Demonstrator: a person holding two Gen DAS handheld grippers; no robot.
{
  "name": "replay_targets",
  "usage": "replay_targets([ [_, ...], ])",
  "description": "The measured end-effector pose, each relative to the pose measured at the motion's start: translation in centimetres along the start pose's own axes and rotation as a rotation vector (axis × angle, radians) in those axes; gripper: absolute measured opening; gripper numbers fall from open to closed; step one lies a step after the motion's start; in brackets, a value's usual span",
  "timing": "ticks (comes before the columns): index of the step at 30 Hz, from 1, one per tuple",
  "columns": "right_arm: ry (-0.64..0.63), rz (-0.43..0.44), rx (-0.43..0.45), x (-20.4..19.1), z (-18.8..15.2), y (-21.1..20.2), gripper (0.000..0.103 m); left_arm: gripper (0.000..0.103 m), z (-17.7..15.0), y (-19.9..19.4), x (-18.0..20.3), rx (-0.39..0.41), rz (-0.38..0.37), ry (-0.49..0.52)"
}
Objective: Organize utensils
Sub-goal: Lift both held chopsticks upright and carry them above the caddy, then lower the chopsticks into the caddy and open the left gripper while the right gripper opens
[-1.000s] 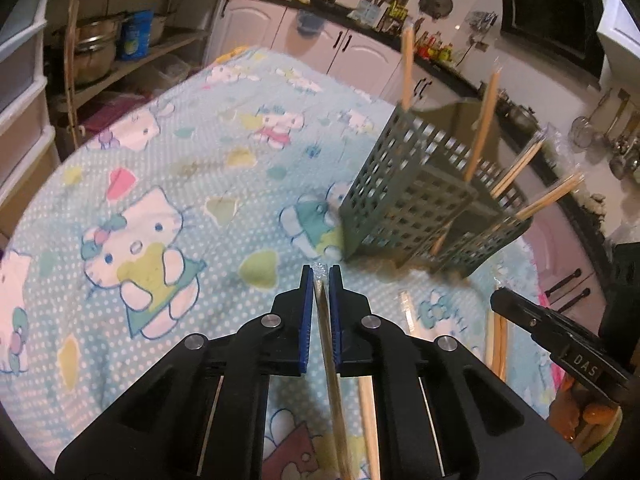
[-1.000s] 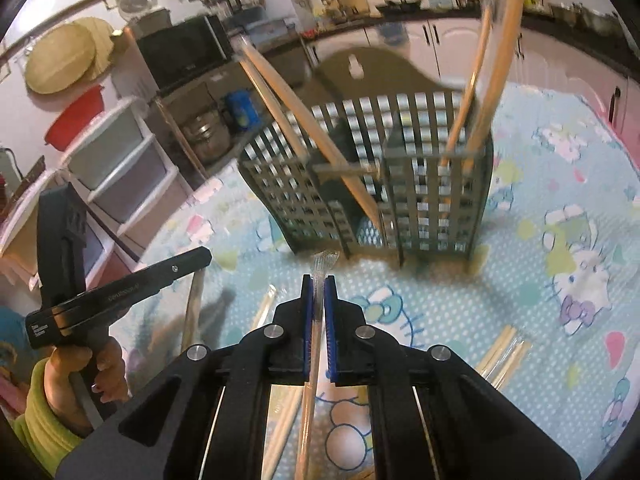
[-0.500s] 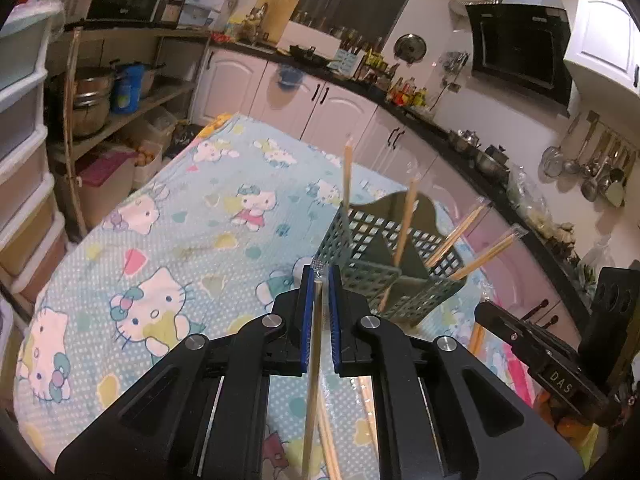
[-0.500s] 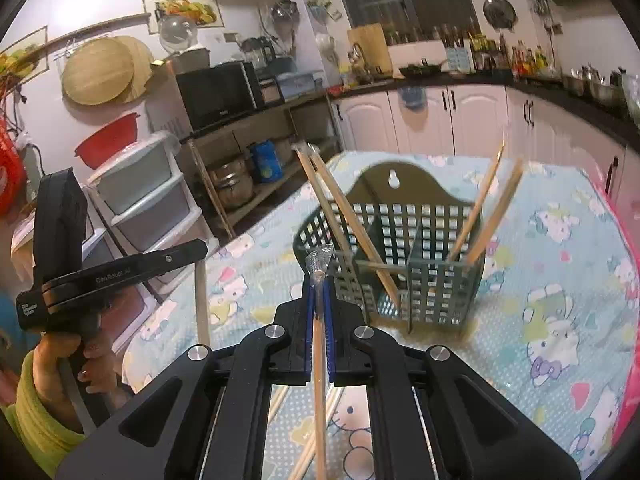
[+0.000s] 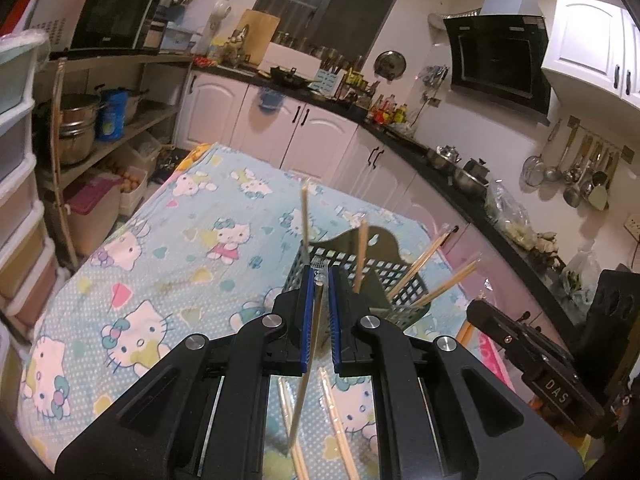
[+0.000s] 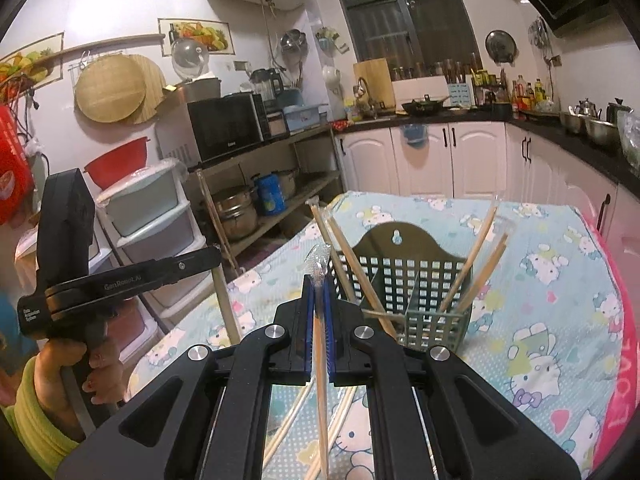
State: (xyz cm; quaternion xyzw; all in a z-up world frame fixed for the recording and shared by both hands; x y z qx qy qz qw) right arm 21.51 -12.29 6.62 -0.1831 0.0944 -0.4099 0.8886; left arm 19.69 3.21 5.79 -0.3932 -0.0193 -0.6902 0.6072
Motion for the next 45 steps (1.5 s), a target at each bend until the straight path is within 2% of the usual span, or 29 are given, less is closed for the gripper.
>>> replay_targets([
  [12, 0.005, -0.052, 0.067, 1.8, 3.0, -2.0, 0.005, 0.002, 2.2, 0.2, 3.7, 0.033, -0.061, 0.044],
  [24, 0.026, -0.111, 0.18, 4.8, 7.4, -4.6, 0.005, 0.002, 5.8, -0.3, 8.2, 0.122, -0.105, 0.091],
  [37, 0.009, -0.165, 0.278, 7.3, 11.5, -4.8, 0.005, 0.002, 9.2, -0.7, 9.5, 0.257, -0.052, 0.15],
  [45, -0.013, -0.216, 0.322, 8.2, 13.3, -3.4, 0.005, 0.002, 9.5, 0.5, 8.5, 0.276, -0.035, 0.141],
])
Point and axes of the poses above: each gripper's, at about its wrist camera, not at the fingertips, and y roughly the way its jaws point, x to its right, z to its top, the point moved 9 cm from there along y, roughly the way its jaws point, and after that the axes turned 14 degrees about -y, right-handed, at the moved point
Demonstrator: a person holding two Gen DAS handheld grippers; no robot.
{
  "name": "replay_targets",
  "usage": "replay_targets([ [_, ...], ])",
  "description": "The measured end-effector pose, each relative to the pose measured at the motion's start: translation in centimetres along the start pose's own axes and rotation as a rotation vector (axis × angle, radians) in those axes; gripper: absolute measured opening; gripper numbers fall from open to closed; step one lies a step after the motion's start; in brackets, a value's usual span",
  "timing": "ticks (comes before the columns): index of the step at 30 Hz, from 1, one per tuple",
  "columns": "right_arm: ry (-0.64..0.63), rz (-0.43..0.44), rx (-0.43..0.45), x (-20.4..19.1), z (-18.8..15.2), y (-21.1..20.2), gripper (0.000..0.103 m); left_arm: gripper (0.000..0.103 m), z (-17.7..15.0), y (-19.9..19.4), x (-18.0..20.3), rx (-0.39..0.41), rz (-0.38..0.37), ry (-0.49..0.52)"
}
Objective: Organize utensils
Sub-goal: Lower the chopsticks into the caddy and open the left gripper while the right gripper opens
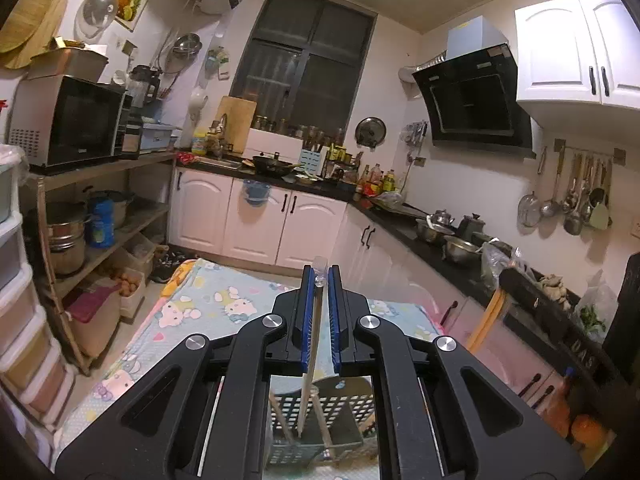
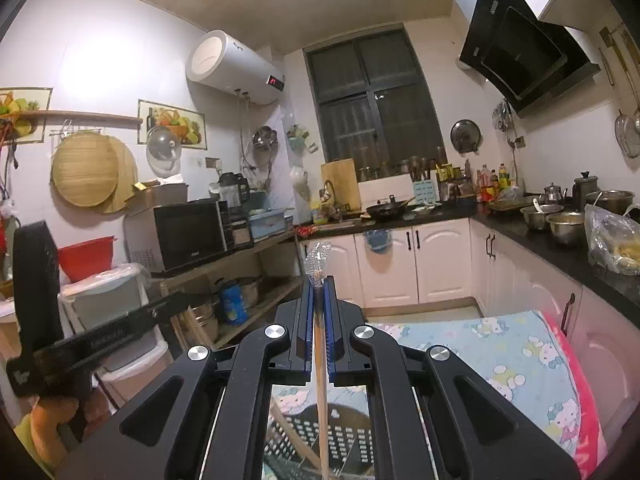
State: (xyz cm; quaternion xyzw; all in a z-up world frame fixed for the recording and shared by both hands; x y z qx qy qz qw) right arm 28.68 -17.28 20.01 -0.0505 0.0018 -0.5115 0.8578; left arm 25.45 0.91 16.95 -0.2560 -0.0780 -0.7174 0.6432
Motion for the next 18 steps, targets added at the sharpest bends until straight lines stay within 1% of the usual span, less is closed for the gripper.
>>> replay_targets([
  [6, 0.0, -0.013, 0.014, 0.2, -0.8, 1.6, 0.005, 0.002, -1.0, 0.9, -1.2, -0.002, -0.004, -0.025],
  [13, 0.025, -0.033, 0.011, 0.5, -3.0, 3.5, 0.005, 0.002, -2.4, 2.1, -2.5, -0.014, -0.021, -0.066],
  [18, 0.021, -0.053, -0.009, 0.7, -4.8, 4.8, 0.005, 0.002, -4.0, 2.8, -3.6, -0.035, -0.022, -0.089],
])
Point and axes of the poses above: each gripper's, at about its wrist camera, not at the fingertips, and y roughly the way its jaws point, x to its right, z to its top, the point moved 9 cm from there along y, roughly the way its jaws point, and after that the axes turned 14 degrees about -y, right-handed, at the moved point
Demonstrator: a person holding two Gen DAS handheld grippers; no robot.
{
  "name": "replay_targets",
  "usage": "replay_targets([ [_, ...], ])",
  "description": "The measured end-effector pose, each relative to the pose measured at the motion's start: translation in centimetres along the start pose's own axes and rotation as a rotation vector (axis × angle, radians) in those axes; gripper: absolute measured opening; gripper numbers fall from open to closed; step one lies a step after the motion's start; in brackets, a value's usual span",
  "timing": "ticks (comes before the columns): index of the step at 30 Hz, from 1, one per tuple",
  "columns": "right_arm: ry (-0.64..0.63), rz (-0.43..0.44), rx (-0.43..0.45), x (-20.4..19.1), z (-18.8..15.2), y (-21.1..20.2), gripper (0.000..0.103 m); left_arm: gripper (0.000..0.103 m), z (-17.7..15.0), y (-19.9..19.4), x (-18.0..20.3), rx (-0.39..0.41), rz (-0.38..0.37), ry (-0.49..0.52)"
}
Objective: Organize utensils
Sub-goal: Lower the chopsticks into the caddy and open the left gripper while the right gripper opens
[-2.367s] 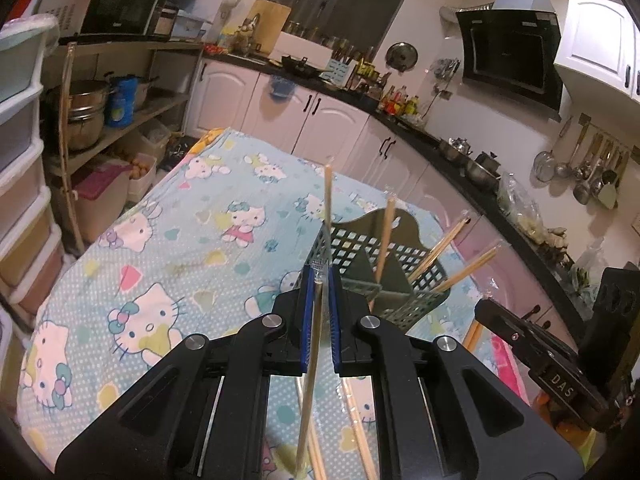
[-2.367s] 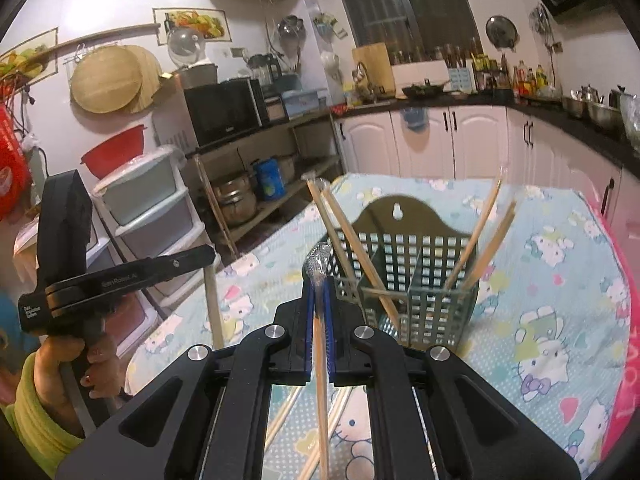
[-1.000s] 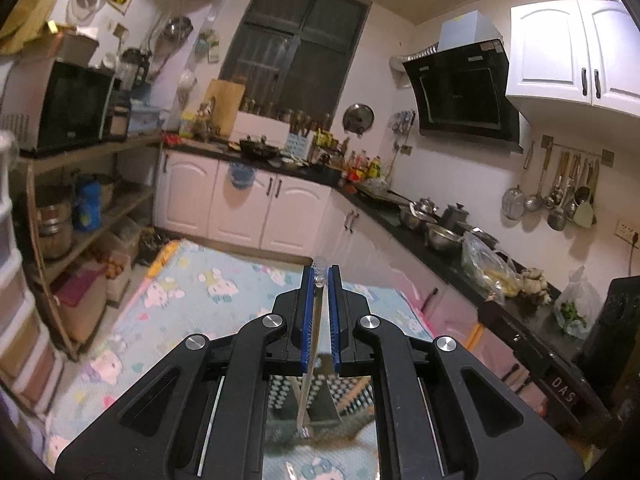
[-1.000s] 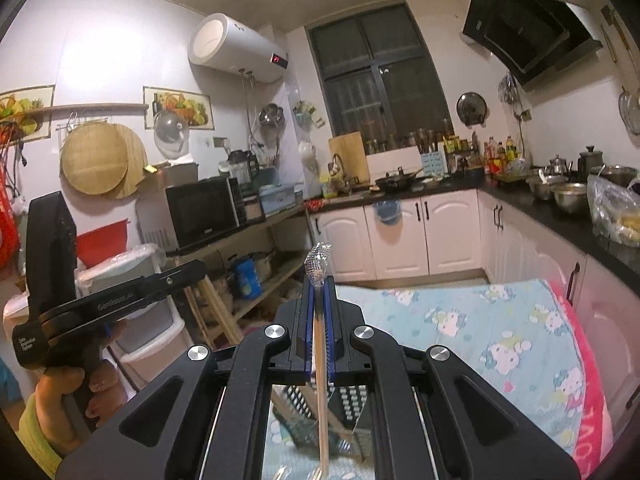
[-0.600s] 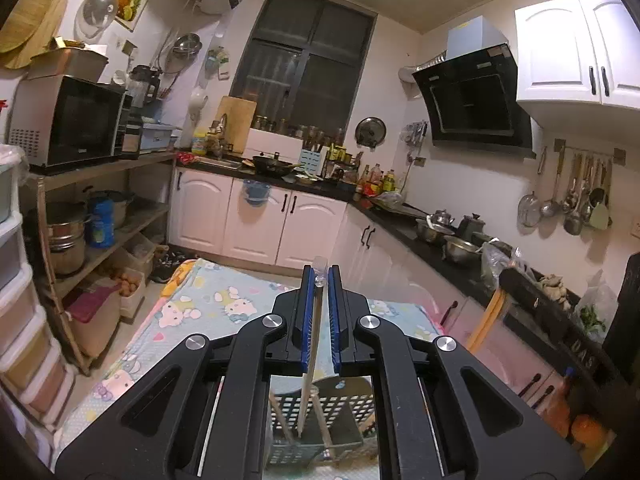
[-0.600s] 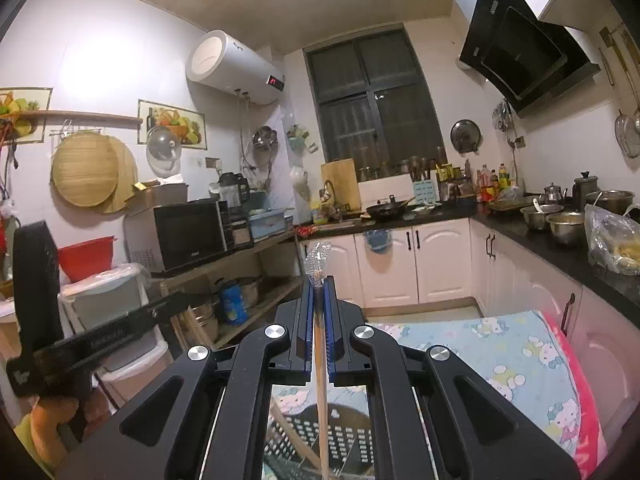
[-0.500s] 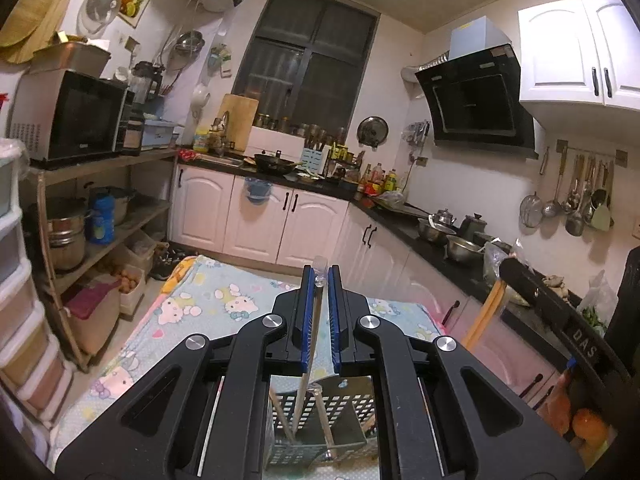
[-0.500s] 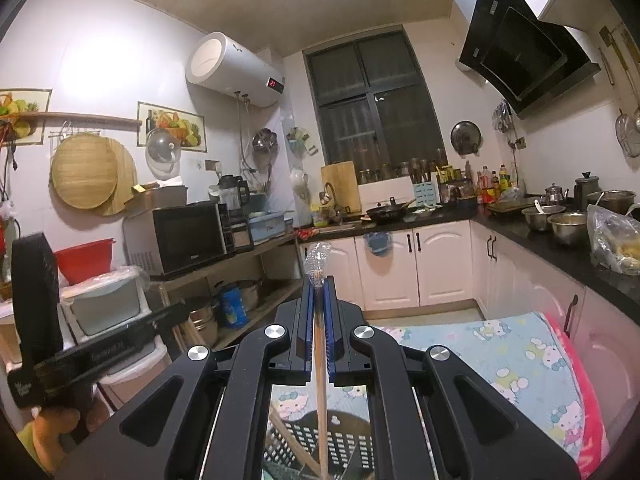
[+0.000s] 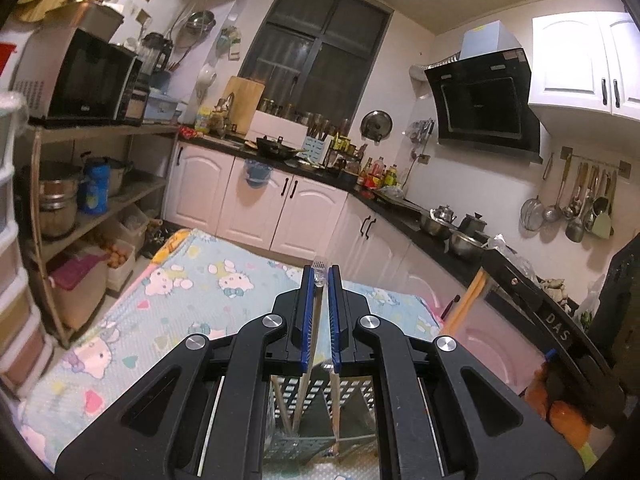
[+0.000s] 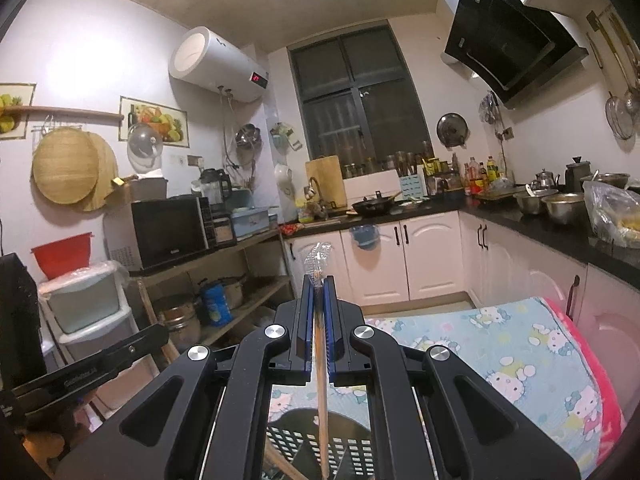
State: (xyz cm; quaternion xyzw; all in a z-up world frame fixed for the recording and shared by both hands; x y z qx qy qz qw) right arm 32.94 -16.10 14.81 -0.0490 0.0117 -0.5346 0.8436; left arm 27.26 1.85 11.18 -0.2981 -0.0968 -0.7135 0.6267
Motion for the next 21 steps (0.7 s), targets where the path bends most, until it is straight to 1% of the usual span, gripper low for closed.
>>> replay_targets([
  [9, 0.0, -0.007, -0.003, -0.1, -1.9, 1.5, 0.005, 0.002, -2.4, 0.9, -2.4, -0.04, 0.017, -0.038],
  [16, 0.02, -0.008, -0.001, -0.5, -2.7, 2.6, 0.005, 0.002, -3.8, 1.1, -2.7, -0.06, 0.021, -0.036],
  [21, 0.037, -0.012, 0.0, -0.7, -3.7, 3.3, 0.005, 0.003, -4.2, 1.1, -2.9, -0.067, 0.022, -0.032],
])
Point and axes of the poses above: each gripper's, at about its wrist camera, not at the fingertips, and y roughly the way its jaws point, x to its right, z to its top, the point moved 9 cm from there along y, roughly the way its jaws point, and after that the axes turned 14 degrees about -y, right-handed, at the moved point
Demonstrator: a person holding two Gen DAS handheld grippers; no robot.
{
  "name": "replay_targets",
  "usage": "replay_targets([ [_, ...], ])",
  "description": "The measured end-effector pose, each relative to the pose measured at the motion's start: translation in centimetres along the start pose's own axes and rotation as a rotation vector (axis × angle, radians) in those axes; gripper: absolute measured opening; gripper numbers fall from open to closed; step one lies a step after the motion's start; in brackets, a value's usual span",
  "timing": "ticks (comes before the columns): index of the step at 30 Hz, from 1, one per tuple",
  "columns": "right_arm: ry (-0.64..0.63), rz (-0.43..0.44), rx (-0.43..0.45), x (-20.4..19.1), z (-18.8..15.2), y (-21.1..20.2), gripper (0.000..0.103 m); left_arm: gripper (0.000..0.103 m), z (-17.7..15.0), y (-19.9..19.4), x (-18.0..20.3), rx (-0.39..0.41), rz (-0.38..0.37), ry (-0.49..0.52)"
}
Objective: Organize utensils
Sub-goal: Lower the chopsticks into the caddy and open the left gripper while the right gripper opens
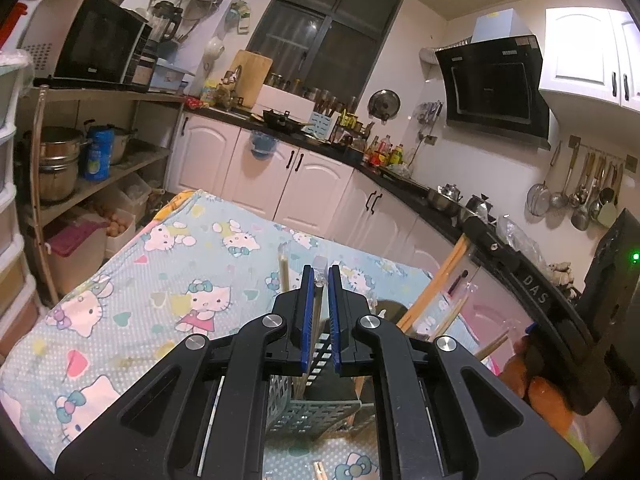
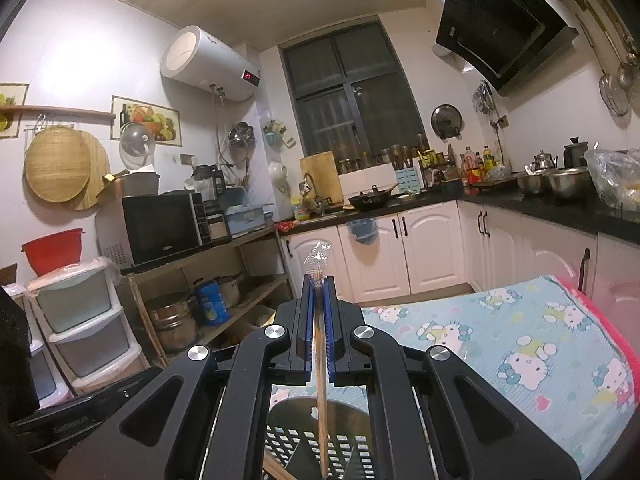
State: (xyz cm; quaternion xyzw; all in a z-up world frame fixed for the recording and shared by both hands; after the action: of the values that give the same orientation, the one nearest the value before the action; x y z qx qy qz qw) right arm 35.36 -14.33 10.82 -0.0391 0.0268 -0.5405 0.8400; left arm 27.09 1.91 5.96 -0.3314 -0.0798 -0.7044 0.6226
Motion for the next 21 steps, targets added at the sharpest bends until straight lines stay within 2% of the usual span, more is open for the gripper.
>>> replay_targets([
  [11, 0.018, -0.003, 0.006, -0.7, -1.8, 0.4, 0.005, 0.003, -0.4, -0.1, -0.1, 0.007, 0.004, 0.01],
  [21, 0.005, -0.029, -0.054, -0.7, -4.4, -0.2, 0.006, 0.003, -0.4, -0.7, -0.8, 0.009, 0.015, -0.011],
])
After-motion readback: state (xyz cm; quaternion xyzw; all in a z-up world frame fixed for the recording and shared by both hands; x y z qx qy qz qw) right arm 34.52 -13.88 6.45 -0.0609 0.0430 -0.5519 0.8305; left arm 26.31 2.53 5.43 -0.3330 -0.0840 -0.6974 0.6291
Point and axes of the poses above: each gripper's, at about its wrist camera, not at the fingertips, and y roughly the way its jaws point, x to its right, z to its top, the point moved 9 cm from there along y, roughly the way its jaws point, and after that the axes turned 14 degrees about -y, right-handed, at the moved point
